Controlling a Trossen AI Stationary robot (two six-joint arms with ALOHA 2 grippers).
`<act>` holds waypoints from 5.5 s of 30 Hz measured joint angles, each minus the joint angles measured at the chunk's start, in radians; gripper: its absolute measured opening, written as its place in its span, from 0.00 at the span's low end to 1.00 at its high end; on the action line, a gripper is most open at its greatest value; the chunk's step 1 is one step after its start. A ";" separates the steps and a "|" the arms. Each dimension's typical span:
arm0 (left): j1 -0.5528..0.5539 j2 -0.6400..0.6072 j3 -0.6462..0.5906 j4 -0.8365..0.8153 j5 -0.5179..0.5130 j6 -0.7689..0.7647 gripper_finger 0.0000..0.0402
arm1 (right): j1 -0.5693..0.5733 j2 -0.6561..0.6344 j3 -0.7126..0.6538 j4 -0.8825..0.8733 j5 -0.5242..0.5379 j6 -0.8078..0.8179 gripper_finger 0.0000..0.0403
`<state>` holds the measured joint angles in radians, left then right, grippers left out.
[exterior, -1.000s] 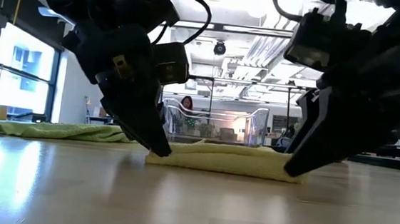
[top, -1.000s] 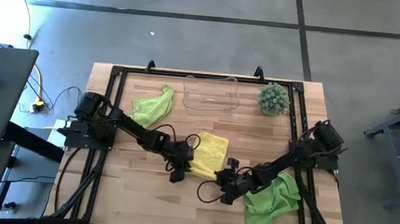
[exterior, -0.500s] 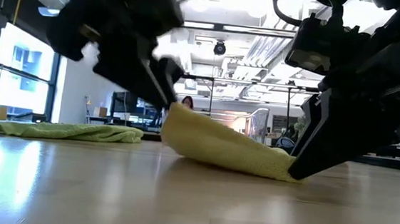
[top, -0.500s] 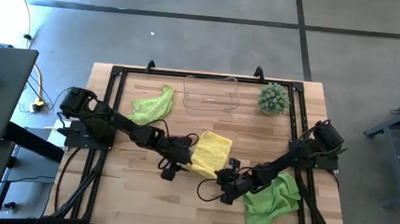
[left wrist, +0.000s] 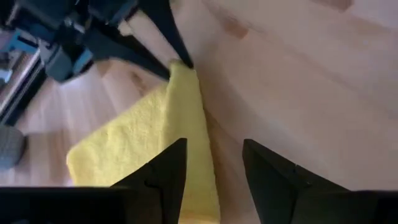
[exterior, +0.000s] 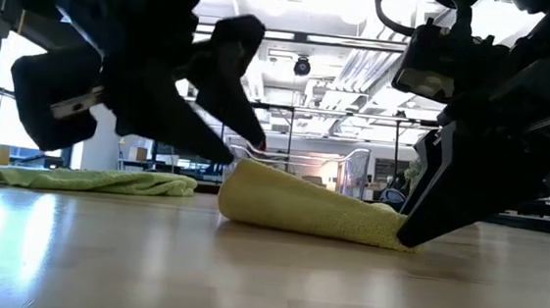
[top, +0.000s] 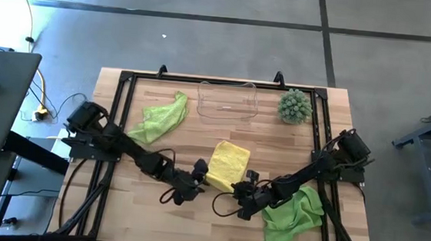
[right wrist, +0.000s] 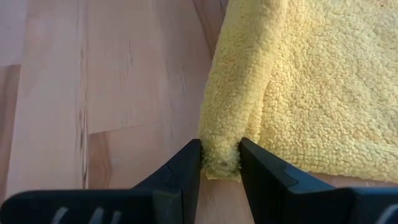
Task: Roll microfiber towels into tight, uniform cylinder then place into a basket
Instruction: Roll the yellow microfiber towel
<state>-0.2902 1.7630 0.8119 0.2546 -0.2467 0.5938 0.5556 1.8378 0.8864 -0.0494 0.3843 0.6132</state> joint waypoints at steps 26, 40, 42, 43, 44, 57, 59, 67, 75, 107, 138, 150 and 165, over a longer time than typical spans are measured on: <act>0.177 0.153 0.009 -0.028 0.269 -0.616 0.14 | 0.001 -0.051 0.003 -0.047 -0.016 -0.035 0.26; 0.281 0.156 0.003 -0.023 0.538 -0.901 0.03 | 0.054 -0.072 0.100 -0.056 0.173 -0.121 0.26; 0.288 0.157 0.003 -0.024 0.558 -0.918 0.03 | 0.056 -0.045 0.100 -0.067 0.195 -0.117 0.26; 0.291 0.157 0.003 -0.024 0.570 -0.925 0.03 | 0.056 -0.029 0.100 -0.066 0.195 -0.117 0.26; 0.293 0.158 0.002 -0.023 0.579 -0.933 0.03 | 0.054 -0.012 0.100 -0.058 0.194 -0.117 0.26; 0.293 0.158 0.002 -0.021 0.593 -0.962 0.03 | -0.011 0.085 0.100 -0.038 0.113 -0.079 0.37; 0.293 0.158 0.002 -0.023 0.609 -0.962 0.03 | -0.015 0.085 0.102 -0.039 0.113 -0.102 0.41; 0.293 0.159 0.001 -0.023 0.614 -0.962 0.03 | -0.014 0.086 0.238 -0.192 0.029 -0.124 0.46; 0.293 0.159 0.001 -0.022 0.614 -0.961 0.03 | -0.010 0.090 0.293 -0.304 0.105 -0.123 0.41; 0.277 0.118 -0.003 -0.064 0.691 -0.709 0.24 | -0.070 0.184 0.295 -0.353 -0.035 0.090 0.03; -0.001 -0.160 -0.003 -0.407 0.070 -0.457 0.26 | -0.240 -0.010 -0.080 0.273 -0.251 0.079 0.00; 0.069 -0.087 0.001 -0.171 0.007 -0.485 0.26 | -0.300 -0.040 -0.224 0.469 -0.334 0.383 0.00; 0.211 0.033 -0.001 -0.124 0.143 -0.625 0.20 | -0.372 -0.039 -0.148 0.418 -0.512 0.399 0.00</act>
<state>-0.0789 1.7962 0.8112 0.1303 -0.1038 -0.0308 0.1833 1.7992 0.7380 0.3686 -0.1272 1.0125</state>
